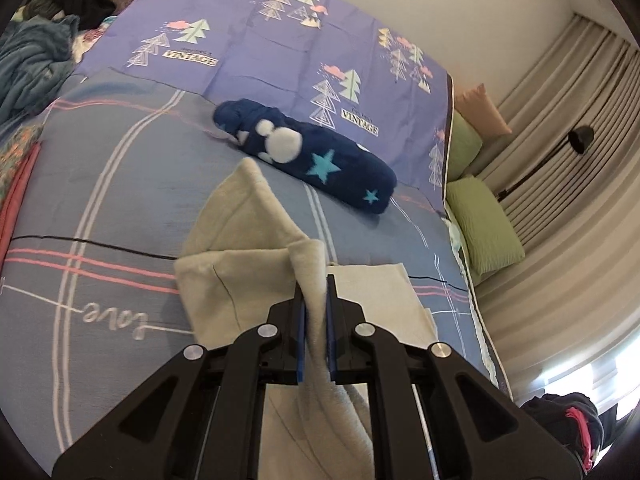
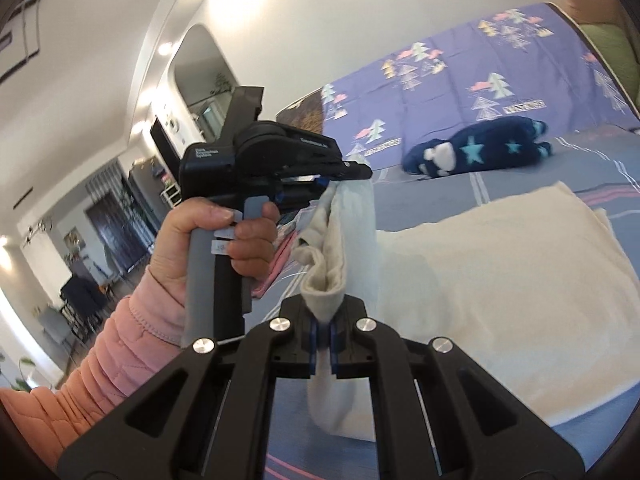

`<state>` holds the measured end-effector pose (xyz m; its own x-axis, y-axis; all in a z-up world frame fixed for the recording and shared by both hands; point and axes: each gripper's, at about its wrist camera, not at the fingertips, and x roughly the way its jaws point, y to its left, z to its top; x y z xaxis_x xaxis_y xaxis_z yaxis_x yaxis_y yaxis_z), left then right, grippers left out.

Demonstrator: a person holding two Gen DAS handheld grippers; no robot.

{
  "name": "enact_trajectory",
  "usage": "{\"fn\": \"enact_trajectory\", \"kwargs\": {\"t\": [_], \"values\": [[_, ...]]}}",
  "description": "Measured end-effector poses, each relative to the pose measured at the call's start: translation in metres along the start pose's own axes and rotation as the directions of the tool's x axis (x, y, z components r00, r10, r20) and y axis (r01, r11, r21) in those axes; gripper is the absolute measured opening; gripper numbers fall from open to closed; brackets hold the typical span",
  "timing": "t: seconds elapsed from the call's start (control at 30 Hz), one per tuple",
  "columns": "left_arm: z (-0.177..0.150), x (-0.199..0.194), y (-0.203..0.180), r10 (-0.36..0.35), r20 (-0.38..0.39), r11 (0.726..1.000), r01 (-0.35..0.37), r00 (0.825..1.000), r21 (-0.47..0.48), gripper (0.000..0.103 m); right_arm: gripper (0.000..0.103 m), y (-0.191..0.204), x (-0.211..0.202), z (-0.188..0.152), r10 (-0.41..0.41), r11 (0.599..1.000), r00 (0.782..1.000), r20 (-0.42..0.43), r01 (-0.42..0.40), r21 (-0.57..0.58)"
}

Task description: Fold small clothes

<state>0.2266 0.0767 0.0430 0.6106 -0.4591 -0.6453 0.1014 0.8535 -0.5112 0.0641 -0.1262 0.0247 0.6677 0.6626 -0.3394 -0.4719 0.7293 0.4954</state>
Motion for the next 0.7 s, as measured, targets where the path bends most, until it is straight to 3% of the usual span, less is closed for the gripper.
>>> {"fn": "enact_trajectory", "kwargs": {"t": [0.47,0.7], "values": [[-0.021,0.097,-0.120,-0.003,-0.106,0.992,0.017,0.994,0.127,0.007,0.004,-0.120,-0.067,-0.001,-0.133,0.964,0.987,0.085,0.109,0.242],[-0.042,0.153,-0.162,0.033,-0.181,0.980,0.004,0.983,0.199,0.007,0.004,-0.170,-0.085,-0.012,-0.186,0.926,0.980,0.066,0.152,0.347]]}}
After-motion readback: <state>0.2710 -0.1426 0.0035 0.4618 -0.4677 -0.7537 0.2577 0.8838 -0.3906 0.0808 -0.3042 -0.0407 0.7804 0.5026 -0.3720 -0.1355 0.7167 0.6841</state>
